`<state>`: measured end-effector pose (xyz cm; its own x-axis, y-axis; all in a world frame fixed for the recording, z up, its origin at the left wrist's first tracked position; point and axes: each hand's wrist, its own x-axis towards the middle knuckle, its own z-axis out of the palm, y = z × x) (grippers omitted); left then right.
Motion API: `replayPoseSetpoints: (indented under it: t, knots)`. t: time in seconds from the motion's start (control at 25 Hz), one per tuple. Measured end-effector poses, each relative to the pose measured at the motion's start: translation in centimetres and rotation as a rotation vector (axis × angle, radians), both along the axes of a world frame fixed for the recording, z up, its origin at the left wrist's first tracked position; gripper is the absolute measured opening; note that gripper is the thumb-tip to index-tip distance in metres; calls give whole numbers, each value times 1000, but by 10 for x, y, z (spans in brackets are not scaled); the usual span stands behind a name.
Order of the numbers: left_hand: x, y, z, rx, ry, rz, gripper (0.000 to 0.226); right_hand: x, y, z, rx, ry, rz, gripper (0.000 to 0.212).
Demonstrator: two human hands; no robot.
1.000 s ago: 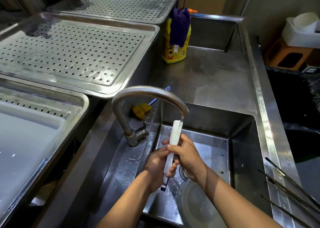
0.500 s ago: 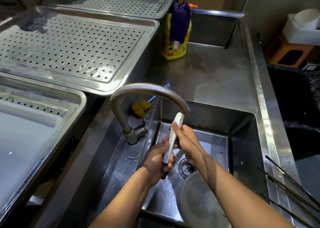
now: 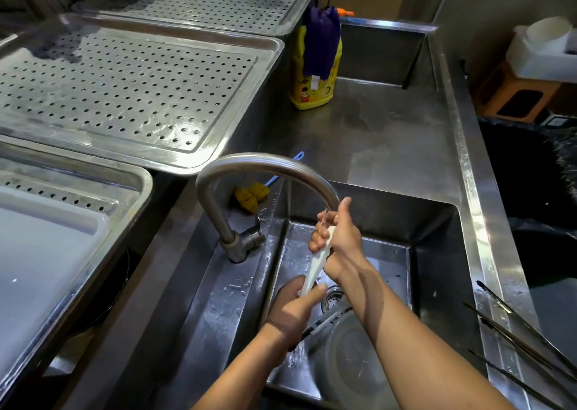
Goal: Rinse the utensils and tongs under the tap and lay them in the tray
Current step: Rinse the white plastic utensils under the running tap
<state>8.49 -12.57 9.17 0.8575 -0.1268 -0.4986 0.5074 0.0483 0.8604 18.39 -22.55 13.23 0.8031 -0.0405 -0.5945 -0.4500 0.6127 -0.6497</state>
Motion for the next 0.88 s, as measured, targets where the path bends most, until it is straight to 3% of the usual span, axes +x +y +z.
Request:
replayPoseSetpoints:
  t: [0.12, 0.2, 0.28, 0.36, 0.44, 0.52, 0.64, 0.68, 0.76, 0.88]
  knots:
    - [11, 6, -3, 121, -34, 21, 25, -13, 3, 7, 13, -57, 133, 40]
    - [21, 8, -5, 81, 46, 24, 27, -34, -7, 8, -376, -171, 432, 20]
    - [28, 8, -6, 96, 79, -33, 27, -55, -33, 8, -992, -347, 700, 30]
    - [28, 5, -9, 62, 109, -49, 28, -74, -61, 16, -1450, -530, 604, 28]
    - [25, 1, -14, -25, 166, -25, 29, -93, -83, 16, -1620, -610, 281, 34]
    - [27, -5, -17, -106, 200, 9, 33, -105, -91, 8, -1540, -481, 103, 47]
    - [37, -21, -17, -123, 193, 42, 40, -98, -67, 8, -808, -181, 324, 48]
    - [38, -26, -17, -98, 191, 39, 41, -94, -57, 3, -688, -161, 367, 40]
    - [37, -34, -17, -58, 191, 38, 43, -87, -43, -2, -671, -173, 331, 28]
    - [44, -32, -15, 69, 99, 83, 38, -81, -40, -3, -776, -179, 373, 25]
